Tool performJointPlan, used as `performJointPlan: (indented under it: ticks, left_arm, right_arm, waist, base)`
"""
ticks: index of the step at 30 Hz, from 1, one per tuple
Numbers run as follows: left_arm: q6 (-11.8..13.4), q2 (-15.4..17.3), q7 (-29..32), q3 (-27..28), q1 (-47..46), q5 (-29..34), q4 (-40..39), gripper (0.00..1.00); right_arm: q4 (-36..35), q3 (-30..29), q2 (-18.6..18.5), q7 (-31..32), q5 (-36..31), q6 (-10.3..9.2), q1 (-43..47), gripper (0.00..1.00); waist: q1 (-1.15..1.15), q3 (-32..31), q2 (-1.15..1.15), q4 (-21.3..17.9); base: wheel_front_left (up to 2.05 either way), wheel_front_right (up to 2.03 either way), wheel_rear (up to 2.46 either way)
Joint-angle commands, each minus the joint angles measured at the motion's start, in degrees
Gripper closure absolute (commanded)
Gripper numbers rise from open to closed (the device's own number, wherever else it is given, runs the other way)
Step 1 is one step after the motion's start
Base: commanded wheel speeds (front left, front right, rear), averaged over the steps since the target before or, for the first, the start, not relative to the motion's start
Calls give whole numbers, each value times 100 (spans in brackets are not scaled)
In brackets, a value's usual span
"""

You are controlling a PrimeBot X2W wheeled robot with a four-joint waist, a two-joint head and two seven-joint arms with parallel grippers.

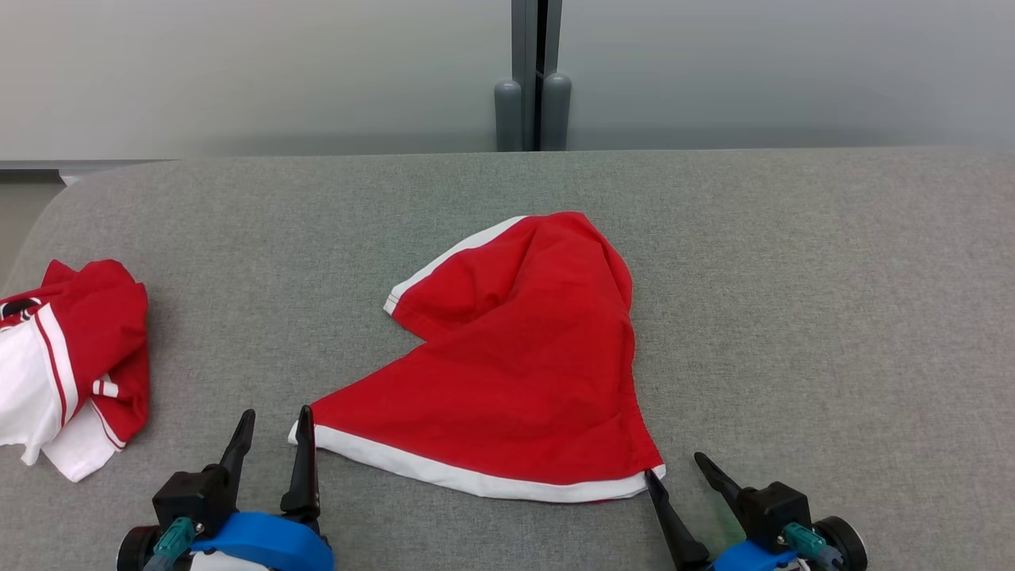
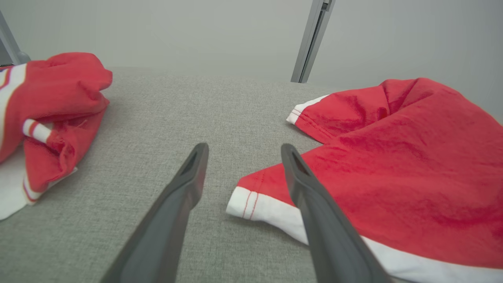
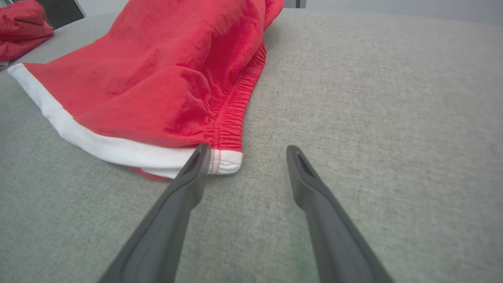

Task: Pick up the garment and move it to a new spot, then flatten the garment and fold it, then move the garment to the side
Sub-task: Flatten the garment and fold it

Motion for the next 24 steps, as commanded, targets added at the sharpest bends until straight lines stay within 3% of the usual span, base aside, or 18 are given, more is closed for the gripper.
performJointPlan:
  ticks: [1,9,13,15,21,24]
  left_arm:
    - [-12,36,-27,-12,-82,-26,-22,0]
    - [-12,89,-27,-37,-124,-133,32,0]
    - [-12,111,-27,-23,-141,-151,41,0]
    - [-12,107,-27,-12,-136,-167,48,0]
    - [-12,78,-27,-37,-155,-182,49,0]
    - [-12,77,-27,-37,-163,-180,31,0]
  right_arm:
    - [19,15,-24,-5,-14,1,-39,0]
    - [369,353,-27,-5,14,1,-323,2]
    - [409,394,-25,-5,36,1,-345,40]
    - [383,391,-25,-5,26,1,-312,45]
    - [240,423,-25,-5,101,1,-197,45]
    - [169,433,-25,-5,155,1,-145,40]
  waist:
    - [0,15,-1,12]
    - [0,119,-1,130]
    - [0,163,-1,141]
    - [0,172,-1,123]
    - [0,172,-1,3]
    - [0,175,-1,-54]
  base:
    - [0,0,0]
    - [0,0,0]
    - [0,0,0]
    - [0,0,0]
    - [0,0,0]
    - [0,0,0]
